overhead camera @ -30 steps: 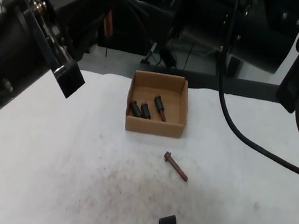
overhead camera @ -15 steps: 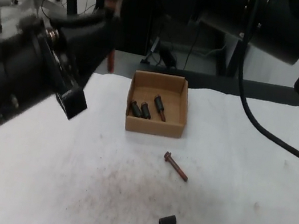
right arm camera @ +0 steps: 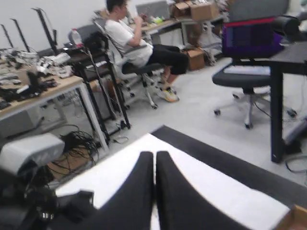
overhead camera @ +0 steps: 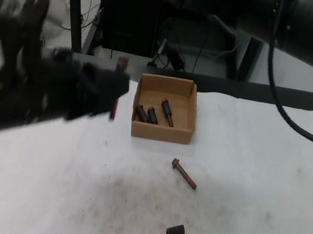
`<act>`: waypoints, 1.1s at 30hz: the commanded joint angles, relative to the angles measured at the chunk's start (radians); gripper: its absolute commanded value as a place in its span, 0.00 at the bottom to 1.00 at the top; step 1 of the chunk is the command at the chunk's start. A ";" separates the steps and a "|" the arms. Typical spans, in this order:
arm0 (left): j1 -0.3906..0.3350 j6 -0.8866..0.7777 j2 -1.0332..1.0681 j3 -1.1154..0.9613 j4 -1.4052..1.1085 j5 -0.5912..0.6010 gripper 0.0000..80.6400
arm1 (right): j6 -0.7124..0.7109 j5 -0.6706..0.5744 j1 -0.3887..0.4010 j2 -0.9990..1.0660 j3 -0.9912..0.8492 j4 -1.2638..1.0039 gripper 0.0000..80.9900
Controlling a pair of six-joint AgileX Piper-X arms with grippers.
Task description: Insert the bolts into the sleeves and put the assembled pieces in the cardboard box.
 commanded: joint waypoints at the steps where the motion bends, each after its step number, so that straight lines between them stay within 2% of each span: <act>1: 0.003 -0.005 0.173 -0.160 0.073 0.064 0.00 | -0.013 0.019 -0.024 -0.031 -0.003 0.063 0.01; 7: 0.001 -0.003 0.530 -0.488 0.257 0.177 0.00 | -0.044 0.019 -0.099 -0.090 -0.003 0.102 0.01; 14: 0.001 -0.003 0.876 -0.886 0.456 0.126 0.00 | -0.065 0.019 -0.185 -0.131 -0.003 0.102 0.01; 20: 0.001 -0.003 1.086 -1.190 0.671 0.052 0.00 | -0.054 0.017 -0.243 -0.133 -0.003 0.102 0.01; 27: 0.001 0.006 1.221 -1.340 0.769 -0.026 0.00 | -0.054 0.016 -0.287 -0.133 -0.003 0.102 0.01; 33: 0.001 0.119 1.256 -1.346 0.800 -0.030 0.00 | -0.054 0.015 -0.315 -0.133 -0.003 0.113 0.01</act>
